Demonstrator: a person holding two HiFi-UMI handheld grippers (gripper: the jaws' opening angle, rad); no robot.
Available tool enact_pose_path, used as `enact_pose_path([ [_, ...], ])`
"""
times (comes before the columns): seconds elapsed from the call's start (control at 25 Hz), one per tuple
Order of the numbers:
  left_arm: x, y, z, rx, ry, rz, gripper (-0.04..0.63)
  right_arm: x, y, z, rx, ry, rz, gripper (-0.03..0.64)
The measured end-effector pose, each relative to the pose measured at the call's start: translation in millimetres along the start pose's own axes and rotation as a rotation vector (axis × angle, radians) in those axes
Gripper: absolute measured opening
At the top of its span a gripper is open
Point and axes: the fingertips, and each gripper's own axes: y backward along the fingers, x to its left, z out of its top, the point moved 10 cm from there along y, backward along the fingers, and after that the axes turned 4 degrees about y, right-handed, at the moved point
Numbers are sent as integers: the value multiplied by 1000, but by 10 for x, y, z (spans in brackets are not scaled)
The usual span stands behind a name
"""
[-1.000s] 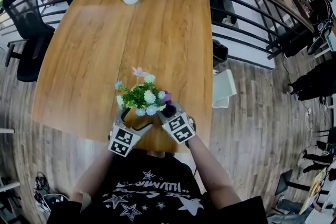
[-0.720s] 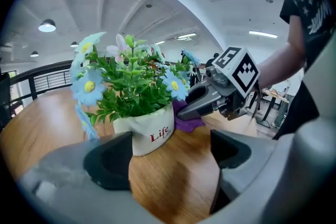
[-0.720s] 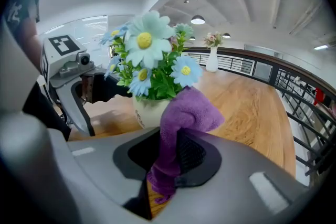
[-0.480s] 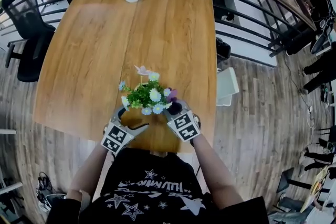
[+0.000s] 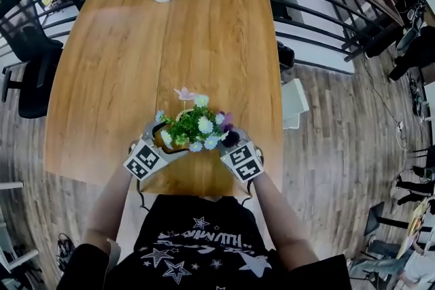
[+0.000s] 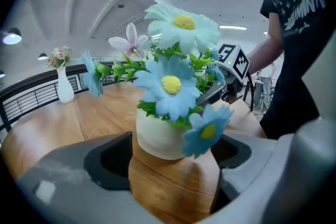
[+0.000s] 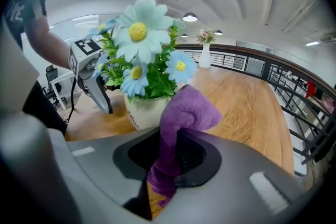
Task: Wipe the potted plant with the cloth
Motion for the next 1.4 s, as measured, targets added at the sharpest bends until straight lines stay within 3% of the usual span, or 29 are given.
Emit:
enact_pose_path([
  [0.2,81,-123,33,26,-50,-64,481,8,-28,-9,3,-9,-18,81],
  [0.32,144,-125,35,11,-17,-46,383,7,-53,-21,10,-21,-25,81],
  [0.56,125,-132,58,40,12,-18,377,12,-74,-24,18,-53,-42,77],
  [1.04,-121,-255,140,58,160,157,377,60,27,-113,-12,-71,-30,77],
  [1.4,-340,-414,238,35,265,306,377,259,86,-116,-26,-60,40,78],
])
